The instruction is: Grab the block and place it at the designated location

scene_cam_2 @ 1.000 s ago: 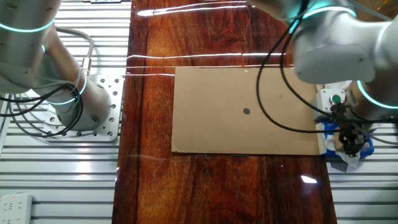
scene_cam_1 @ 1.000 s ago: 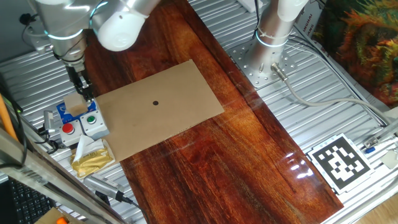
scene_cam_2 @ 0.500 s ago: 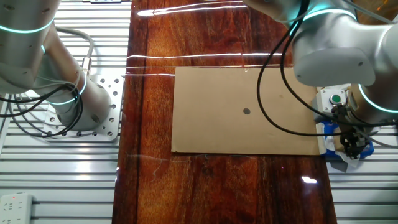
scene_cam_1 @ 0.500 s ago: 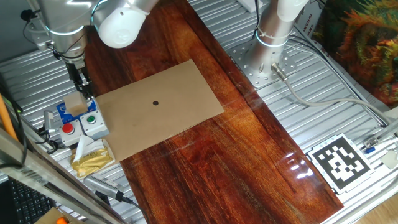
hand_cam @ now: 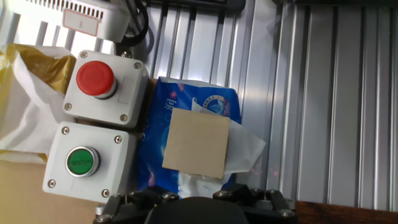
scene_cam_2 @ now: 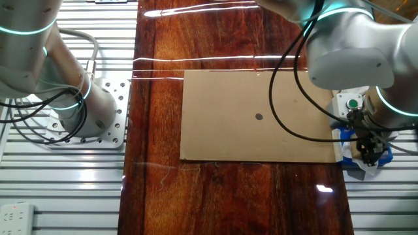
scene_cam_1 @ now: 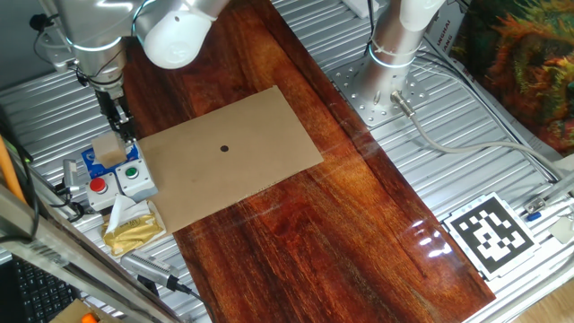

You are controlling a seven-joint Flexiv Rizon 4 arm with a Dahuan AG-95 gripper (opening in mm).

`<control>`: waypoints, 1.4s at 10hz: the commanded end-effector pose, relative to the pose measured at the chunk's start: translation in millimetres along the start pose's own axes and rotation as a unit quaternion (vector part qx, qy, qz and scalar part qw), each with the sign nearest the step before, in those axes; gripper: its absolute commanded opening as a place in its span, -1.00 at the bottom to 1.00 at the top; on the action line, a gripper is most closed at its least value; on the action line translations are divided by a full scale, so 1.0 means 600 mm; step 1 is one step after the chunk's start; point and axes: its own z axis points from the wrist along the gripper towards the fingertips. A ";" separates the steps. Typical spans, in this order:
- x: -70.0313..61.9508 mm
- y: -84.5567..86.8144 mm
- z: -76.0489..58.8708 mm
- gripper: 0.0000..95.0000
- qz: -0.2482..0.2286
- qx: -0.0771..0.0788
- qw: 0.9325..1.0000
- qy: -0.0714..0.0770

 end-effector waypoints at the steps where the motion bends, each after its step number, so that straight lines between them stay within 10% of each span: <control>1: 0.000 -0.001 -0.002 1.00 0.000 -0.001 1.000 -0.001; 14: -0.001 0.000 -0.002 1.00 -0.006 -0.032 0.999 0.013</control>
